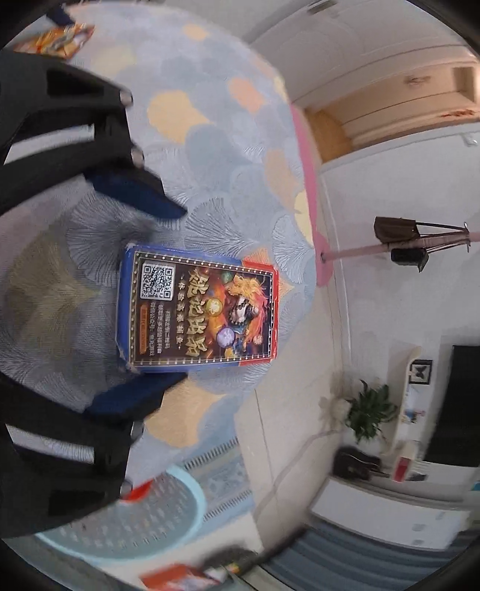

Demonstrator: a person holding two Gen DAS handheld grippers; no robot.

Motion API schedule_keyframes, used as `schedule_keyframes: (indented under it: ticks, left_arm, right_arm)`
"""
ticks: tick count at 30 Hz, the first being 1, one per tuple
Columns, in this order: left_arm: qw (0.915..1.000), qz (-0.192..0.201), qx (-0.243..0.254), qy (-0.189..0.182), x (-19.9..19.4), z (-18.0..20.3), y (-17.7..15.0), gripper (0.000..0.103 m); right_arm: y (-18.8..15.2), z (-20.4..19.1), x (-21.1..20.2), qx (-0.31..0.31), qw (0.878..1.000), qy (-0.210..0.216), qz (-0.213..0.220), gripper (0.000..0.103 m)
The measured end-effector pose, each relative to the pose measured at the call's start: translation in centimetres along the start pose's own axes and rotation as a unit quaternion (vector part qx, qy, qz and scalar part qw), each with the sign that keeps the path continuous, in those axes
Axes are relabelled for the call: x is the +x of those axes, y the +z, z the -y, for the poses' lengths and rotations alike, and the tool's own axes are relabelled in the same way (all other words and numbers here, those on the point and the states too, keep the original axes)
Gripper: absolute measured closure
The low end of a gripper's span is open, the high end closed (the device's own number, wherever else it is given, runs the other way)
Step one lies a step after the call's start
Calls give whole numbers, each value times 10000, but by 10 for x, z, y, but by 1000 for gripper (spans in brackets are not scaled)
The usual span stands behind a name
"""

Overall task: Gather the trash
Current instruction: 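Grasp the orange snack bag with the left tool while the right tool grasps the card box, then carry the snack bag and card box over the basket and open both tools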

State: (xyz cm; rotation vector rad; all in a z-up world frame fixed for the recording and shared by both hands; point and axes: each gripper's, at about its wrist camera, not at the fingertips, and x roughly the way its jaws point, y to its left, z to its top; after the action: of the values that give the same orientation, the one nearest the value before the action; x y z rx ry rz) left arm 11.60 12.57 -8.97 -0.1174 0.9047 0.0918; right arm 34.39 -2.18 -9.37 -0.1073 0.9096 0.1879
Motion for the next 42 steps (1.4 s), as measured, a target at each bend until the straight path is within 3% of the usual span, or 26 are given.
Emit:
schedule_keyframes:
  ticks: [4,7,13,16,19,21,26,35,42]
  left_arm:
    - [9999,-22,-100,-53,-7,-4,-3,14]
    - [9999,-53,-78,-73,-9,-3,-7,14]
    - [9993,-122,163,311,-4,12,-10,14]
    - [9995,-44,188,259,-9,12,-10,34]
    - [9998,-3,157,74,-15,8,-10,48]
    - [9999,49,96,-103,-20,5,-11,62]
    - [9987,126,-39,-494,-29,4,-14,73]
    - [9940,559,202,-918,-56,38,1,75]
    - [9820,1023,726,-1414,-79,106,38,75]
  right_arm:
    - [-3,-5,-5,-125,9998,39,136,45]
    - [-7,-2,-19,-114,9985,232,475,45]
    - [-18,-10,-42,-254,9959,453,735,45]
    - [-26,-10,-61,-278,9942,604,841,45]
    - [-36,-5,-87,-198,9920,788,968,45]
    - [-44,0,-105,-154,9904,830,1099,45]
    - [-65,10,-139,-76,9870,902,1331,45]
    - [-95,53,-176,414,9839,835,1522,45]
    - [-102,115,-193,961,9806,465,1642,45]
